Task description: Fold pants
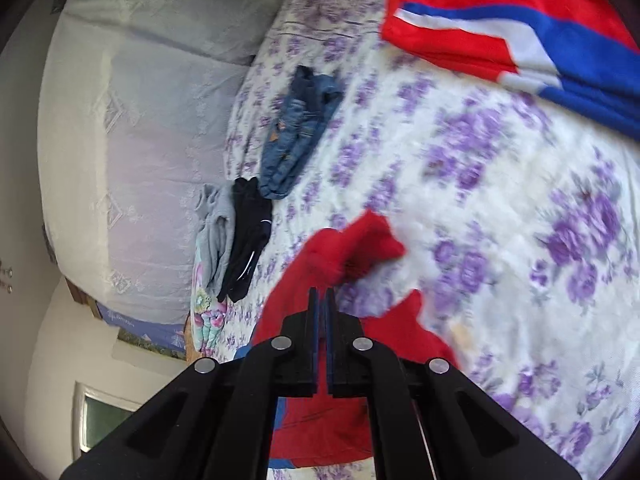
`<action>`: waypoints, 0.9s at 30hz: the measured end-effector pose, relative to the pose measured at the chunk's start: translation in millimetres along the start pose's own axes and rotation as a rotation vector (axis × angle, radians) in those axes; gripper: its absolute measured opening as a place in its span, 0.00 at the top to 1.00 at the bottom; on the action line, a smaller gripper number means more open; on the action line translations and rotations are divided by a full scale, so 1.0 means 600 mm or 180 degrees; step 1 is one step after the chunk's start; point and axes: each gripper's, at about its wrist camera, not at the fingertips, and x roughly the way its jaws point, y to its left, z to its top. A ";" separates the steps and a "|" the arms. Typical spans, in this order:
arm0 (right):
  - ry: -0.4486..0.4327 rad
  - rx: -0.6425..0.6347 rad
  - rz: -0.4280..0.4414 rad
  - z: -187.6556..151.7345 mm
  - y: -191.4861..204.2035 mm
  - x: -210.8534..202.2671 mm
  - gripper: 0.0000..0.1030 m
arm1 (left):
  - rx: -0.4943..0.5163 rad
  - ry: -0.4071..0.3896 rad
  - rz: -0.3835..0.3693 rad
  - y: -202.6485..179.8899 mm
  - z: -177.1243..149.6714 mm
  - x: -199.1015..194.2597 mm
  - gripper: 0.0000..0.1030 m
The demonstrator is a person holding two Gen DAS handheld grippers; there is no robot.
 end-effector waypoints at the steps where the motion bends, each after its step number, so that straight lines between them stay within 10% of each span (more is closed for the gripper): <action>1: 0.0000 0.0040 0.0011 -0.001 -0.001 0.002 0.98 | -0.0073 0.0015 -0.0007 -0.013 0.007 0.013 0.81; 4: 0.0054 -0.0022 0.0102 -0.005 0.022 0.003 0.96 | -0.0454 -0.0018 0.0112 -0.035 0.035 0.040 0.30; 11: 0.0158 -0.0168 0.0069 -0.020 0.061 0.007 0.93 | -0.1374 0.0250 0.0739 -0.037 0.090 0.094 0.27; 16: 0.0241 -0.0194 0.0053 -0.033 0.064 0.020 0.63 | -0.1924 0.0418 0.0934 -0.015 0.112 0.128 0.47; 22: 0.0286 -0.0233 0.0101 -0.039 0.070 0.022 0.60 | -0.2122 0.0527 0.1045 -0.003 0.136 0.172 0.55; 27: 0.0252 -0.0244 0.0057 -0.033 0.066 0.011 0.58 | -0.2087 0.0547 0.1026 0.010 0.126 0.179 0.93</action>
